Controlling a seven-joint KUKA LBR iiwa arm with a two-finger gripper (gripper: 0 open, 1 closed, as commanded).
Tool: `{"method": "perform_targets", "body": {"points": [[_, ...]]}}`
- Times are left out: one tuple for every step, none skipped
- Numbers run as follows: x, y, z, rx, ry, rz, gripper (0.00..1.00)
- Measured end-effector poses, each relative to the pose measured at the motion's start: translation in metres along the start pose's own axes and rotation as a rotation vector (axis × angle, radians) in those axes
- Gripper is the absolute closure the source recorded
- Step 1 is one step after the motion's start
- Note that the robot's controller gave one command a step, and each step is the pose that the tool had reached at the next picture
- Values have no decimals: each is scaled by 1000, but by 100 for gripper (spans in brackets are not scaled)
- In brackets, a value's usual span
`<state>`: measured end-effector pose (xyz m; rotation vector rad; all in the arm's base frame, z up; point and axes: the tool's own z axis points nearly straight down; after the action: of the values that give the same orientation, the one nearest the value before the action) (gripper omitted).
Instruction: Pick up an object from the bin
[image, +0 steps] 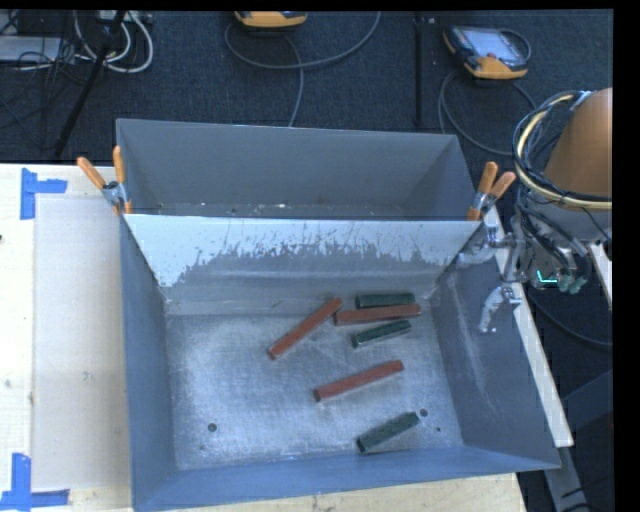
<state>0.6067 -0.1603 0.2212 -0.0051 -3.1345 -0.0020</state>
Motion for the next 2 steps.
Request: {"method": "perform_targets", "body": {"points": [[-2,1,-5,1,-8,-4,0],[2,36,60,3,-12,-26,0]]}}
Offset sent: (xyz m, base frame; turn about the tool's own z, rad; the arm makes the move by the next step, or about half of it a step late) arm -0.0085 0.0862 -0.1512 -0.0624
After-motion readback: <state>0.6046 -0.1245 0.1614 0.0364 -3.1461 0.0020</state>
